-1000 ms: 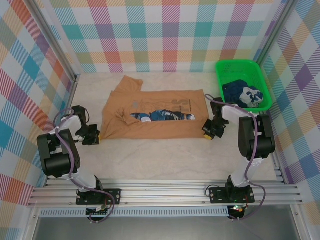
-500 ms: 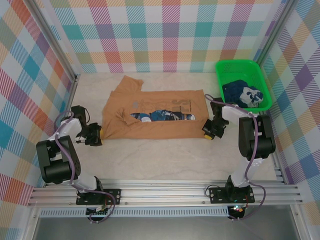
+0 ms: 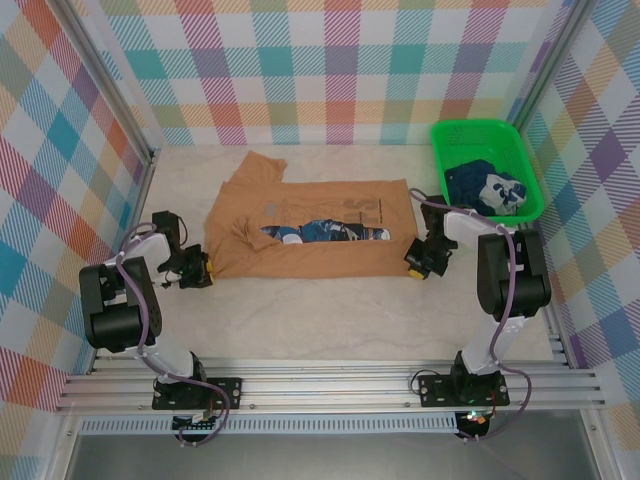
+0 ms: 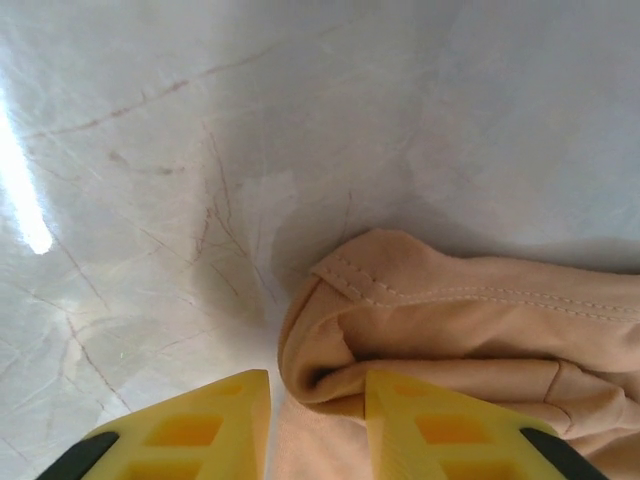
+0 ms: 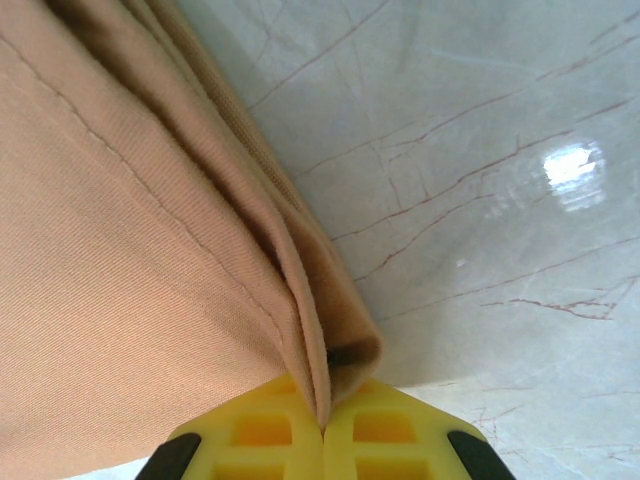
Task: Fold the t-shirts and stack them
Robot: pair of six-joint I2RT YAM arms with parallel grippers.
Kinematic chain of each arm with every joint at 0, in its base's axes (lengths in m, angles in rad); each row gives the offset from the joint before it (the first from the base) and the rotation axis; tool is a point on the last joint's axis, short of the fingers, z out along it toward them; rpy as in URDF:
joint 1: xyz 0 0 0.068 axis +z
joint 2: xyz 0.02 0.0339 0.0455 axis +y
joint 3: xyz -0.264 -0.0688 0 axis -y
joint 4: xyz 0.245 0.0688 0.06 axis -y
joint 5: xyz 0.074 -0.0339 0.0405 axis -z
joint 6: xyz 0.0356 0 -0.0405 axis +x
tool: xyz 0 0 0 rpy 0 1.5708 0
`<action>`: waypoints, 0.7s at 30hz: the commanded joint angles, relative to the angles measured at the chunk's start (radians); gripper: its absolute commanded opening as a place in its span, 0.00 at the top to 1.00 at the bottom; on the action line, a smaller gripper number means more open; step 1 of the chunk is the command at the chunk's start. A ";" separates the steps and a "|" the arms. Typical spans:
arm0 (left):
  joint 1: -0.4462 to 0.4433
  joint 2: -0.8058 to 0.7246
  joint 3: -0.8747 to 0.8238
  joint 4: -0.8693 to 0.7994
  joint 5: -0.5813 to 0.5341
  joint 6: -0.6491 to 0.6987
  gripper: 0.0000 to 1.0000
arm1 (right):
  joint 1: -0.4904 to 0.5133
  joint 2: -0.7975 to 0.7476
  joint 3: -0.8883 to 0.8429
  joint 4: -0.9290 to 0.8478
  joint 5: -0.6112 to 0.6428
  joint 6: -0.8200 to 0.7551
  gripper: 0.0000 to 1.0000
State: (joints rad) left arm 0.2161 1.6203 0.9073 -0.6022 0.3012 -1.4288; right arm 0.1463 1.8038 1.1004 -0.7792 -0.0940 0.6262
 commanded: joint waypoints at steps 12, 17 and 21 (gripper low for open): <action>0.011 0.012 0.040 -0.048 -0.050 -0.013 0.90 | -0.002 0.031 -0.008 0.052 0.042 -0.016 1.00; 0.013 -0.005 0.050 -0.084 -0.064 0.007 0.96 | -0.001 0.035 -0.007 0.047 0.050 -0.017 1.00; 0.026 -0.024 0.058 -0.117 -0.078 0.039 0.98 | -0.002 0.035 0.001 0.040 0.063 -0.020 1.00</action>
State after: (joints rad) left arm 0.2272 1.6222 0.9367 -0.6483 0.2493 -1.4197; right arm 0.1463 1.8038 1.1007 -0.7795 -0.0933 0.6189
